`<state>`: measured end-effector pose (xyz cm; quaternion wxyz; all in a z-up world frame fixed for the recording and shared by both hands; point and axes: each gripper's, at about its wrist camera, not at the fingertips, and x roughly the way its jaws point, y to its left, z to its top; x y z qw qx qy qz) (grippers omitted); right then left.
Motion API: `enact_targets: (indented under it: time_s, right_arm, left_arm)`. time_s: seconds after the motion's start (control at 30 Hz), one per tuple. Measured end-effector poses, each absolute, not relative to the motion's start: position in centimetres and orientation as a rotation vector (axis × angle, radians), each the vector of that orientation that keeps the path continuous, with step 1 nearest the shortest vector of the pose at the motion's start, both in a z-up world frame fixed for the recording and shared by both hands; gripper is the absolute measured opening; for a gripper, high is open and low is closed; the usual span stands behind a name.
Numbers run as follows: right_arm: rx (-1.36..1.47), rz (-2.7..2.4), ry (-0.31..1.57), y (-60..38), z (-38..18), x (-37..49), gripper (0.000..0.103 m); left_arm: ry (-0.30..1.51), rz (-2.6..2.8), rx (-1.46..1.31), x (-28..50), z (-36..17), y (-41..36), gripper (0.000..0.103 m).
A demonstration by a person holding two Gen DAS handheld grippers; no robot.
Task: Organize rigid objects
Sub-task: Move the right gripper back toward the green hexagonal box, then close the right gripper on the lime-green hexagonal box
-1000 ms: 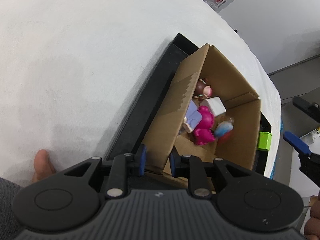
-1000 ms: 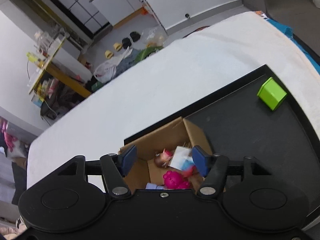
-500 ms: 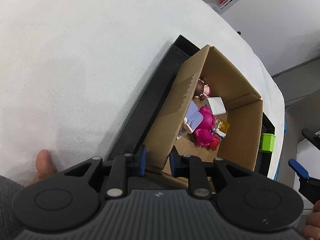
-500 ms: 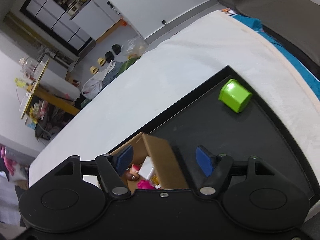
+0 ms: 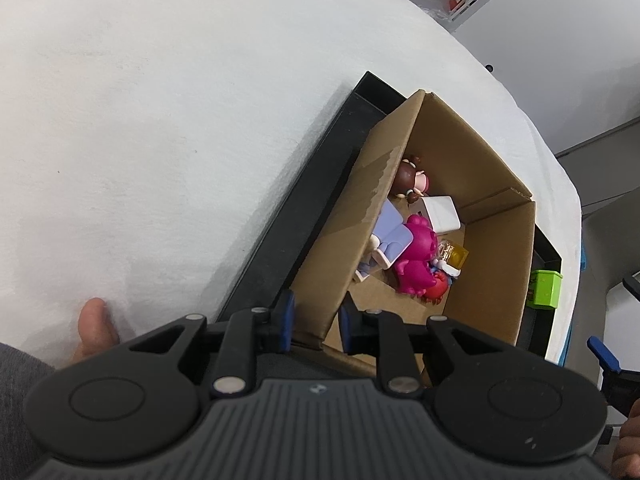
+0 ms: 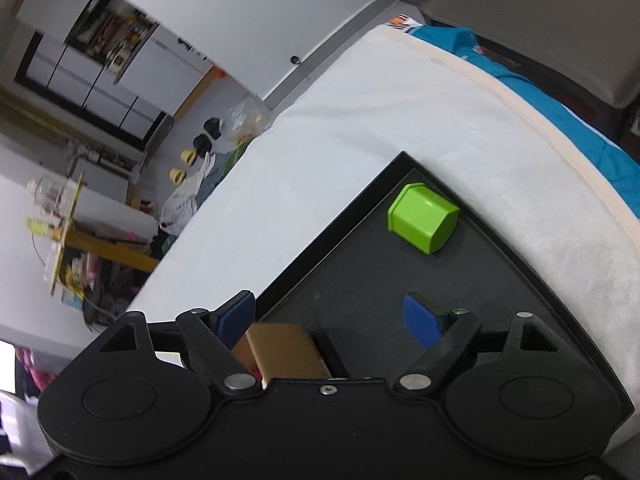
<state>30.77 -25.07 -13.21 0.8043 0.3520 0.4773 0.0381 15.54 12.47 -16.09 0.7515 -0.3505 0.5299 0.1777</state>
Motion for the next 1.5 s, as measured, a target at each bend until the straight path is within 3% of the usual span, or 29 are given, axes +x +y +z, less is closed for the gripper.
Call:
enact_targets:
  time_s: [0.67,1.33,1.4,1.43,1.5]
  right_arm:
    - [0.97,-0.084,1.073,-29.0,-19.7,35.9,0.081]
    - [0.763,-0.259,1.154,-25.4,-23.4,40.7,0.081]
    - [0.727,-0.278,1.181,-25.1,-23.9,41.1,0.076]
    - [0.713,-0.286,1.187,-25.0,-23.9,41.2,0.063]
    - [0.723,-0.269,1.167,-25.2,-23.7,40.8,0.063]
  left_arm:
    - [1.178,0.447,-0.73,16.4,-16.2,11.8,0.02]
    - [1.2,0.482,-0.707,17.2,-16.8,11.3,0.02]
    - [1.201,0.48,-0.692,17.4,-16.8,11.1,0.019]
    - [1.201,0.477,-0.683,17.5,-16.8,11.0,0.019]
    - [1.201,0.469,-0.667,17.5,-16.8,10.8,0.018]
